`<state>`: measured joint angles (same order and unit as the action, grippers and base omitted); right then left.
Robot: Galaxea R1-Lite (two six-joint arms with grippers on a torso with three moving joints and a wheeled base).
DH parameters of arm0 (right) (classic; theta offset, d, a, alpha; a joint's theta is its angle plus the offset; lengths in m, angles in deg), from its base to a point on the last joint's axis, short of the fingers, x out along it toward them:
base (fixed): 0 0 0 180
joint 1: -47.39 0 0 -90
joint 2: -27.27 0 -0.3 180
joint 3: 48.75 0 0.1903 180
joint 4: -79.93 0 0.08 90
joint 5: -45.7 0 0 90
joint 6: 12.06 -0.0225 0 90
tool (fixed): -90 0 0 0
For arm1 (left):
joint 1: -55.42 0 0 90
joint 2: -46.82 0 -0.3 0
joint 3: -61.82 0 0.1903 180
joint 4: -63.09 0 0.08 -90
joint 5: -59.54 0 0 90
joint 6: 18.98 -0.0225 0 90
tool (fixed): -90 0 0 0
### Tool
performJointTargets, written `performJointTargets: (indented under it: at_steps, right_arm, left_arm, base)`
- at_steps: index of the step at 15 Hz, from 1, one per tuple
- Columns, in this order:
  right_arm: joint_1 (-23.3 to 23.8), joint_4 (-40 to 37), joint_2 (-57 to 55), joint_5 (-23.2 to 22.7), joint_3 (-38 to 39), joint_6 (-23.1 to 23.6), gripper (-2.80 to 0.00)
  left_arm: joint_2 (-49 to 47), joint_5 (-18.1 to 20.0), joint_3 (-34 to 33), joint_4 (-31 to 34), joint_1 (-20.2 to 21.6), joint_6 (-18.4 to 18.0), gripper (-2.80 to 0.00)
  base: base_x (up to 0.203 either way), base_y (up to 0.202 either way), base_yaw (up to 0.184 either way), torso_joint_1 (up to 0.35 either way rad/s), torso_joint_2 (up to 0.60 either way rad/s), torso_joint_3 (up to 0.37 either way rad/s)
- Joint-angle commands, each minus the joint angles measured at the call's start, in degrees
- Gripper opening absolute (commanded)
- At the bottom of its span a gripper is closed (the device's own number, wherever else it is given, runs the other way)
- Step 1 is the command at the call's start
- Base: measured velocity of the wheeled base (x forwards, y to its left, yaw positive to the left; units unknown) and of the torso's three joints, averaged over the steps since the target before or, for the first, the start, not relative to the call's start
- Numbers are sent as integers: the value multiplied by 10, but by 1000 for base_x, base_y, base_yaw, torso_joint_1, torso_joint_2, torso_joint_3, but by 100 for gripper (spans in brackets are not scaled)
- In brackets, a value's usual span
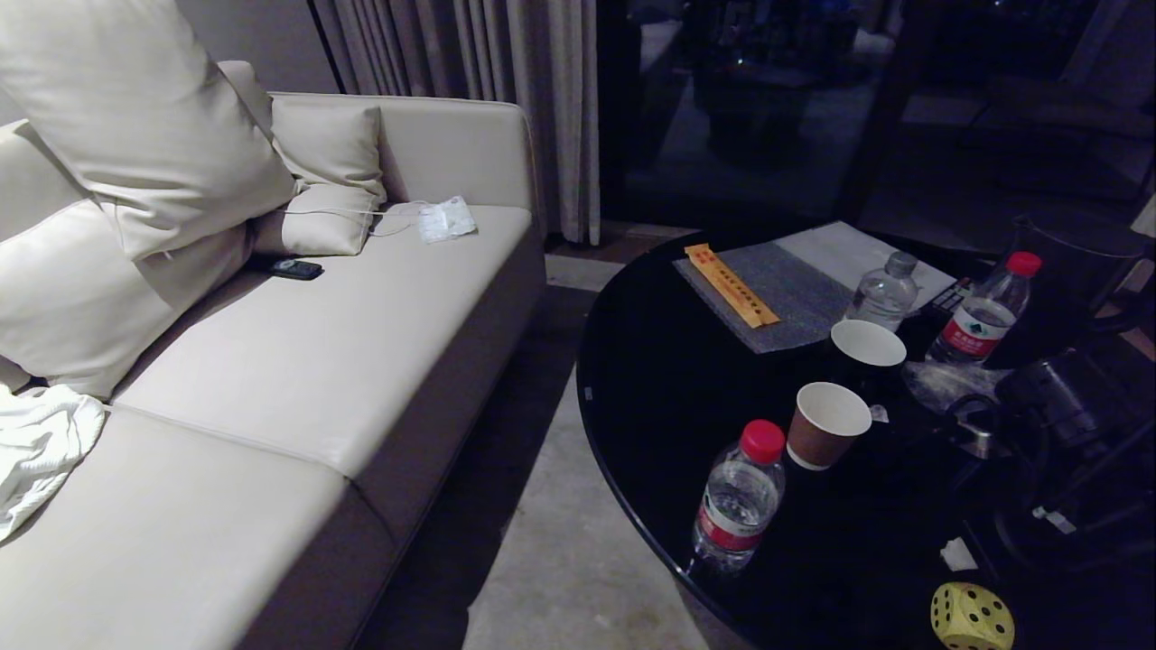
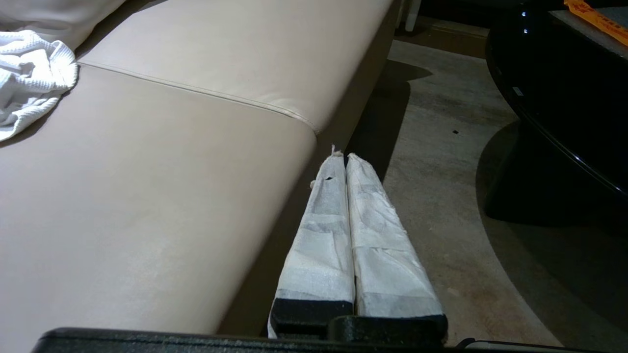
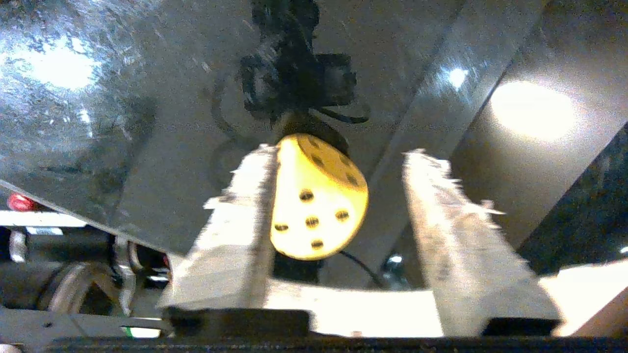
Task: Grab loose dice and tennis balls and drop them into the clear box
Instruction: Pick up toys out of the box
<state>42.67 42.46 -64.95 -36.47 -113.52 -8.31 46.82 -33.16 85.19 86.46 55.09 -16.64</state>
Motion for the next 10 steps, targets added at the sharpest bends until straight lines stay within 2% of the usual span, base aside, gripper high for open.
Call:
performJointTargets:
  at_steps: [1, 2, 4, 8, 9, 10]
  right_arm:
    - [3, -1, 37, 13, 28, -17, 0]
    - [3, -3, 41, 31, 39, -24, 0]
    - [5, -13, 30, 37, 56, -30, 0]
    - [-5, -12, -33, 37, 43, -111, 0]
    - [-14, -12, -39, 31, 32, -135, 0]
    - [-18, -14, -40, 2, 24, -146, 0]
  left_arm:
    - [-1, 0, -1, 0, 0, 0, -280]
    - [-1, 0, -1, 0, 0, 0, -280]
    - [-1, 0, -1, 0, 0, 0, -280]
    - [-1, 0, -1, 0, 0, 0, -280]
    - [-1, 0, -1, 0, 0, 0, -280]
    - [-1, 0, -1, 0, 0, 0, -280]
  base:
    - [0, 0, 0, 0, 0, 0]
    - [0, 0, 0, 0, 0, 0]
    - [0, 0, 0, 0, 0, 0]
    - [0, 0, 0, 0, 0, 0]
    - [0, 0, 0, 0, 0, 0]
    - [0, 0, 0, 0, 0, 0]
